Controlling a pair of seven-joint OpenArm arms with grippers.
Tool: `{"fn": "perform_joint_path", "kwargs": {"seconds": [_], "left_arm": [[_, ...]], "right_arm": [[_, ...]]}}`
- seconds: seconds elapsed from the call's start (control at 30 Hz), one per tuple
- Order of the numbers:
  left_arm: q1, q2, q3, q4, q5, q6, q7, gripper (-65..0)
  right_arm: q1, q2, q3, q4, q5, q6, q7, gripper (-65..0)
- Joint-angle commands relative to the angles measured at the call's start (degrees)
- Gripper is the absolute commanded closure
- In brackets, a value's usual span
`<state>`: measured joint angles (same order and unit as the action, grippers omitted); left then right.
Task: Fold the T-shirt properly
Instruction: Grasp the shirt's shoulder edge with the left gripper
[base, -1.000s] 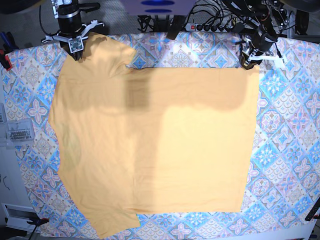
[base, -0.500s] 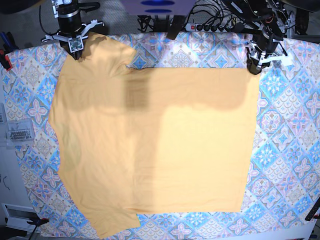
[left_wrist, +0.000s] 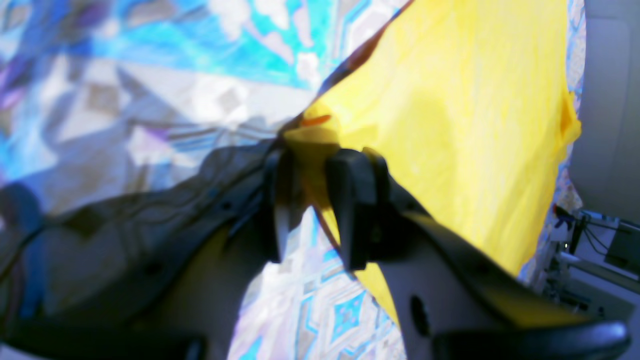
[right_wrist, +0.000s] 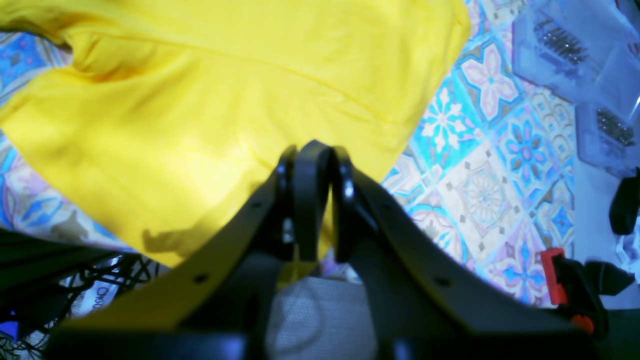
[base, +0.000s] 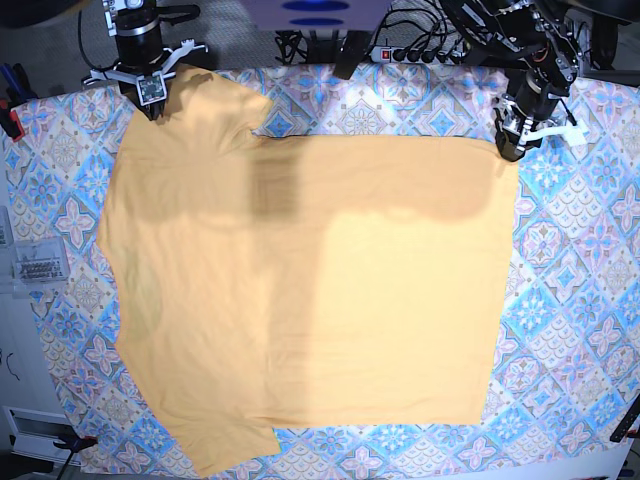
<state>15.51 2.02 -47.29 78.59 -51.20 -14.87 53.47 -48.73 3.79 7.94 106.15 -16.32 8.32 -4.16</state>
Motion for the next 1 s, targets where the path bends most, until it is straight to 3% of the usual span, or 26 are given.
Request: {"fn": "perform_joint_path", "kwargs": {"seconds": [0.0,0.3,0.6,0.97], "left_arm": [[-0.43,0.04,0.21,0.23,0.69,0.32,2.22,-17.2],[-0.34,0.22,3.90,0.31,0.61,0.50,2.13,-17.1],[1.33,2.07,3.90,2.16,0.61,0.41,2.04,-17.2],[-0.43,1.80,3.64,2.07,0.61,0.32,2.22,-16.4]], "right_arm": [[-0.63,0.21,0.27,1.06,0.10,-0.62,1.31,-4.6],[-0.54,0.21,0.27,1.50,0.10,-0.62,1.31,-4.6],[-0.54,0.21,0.27,1.50,0.10,-0.62,1.39,-4.6],[-0.63,0.21,0.19,1.50,0.10,-0.62,1.39,-4.6]]}}
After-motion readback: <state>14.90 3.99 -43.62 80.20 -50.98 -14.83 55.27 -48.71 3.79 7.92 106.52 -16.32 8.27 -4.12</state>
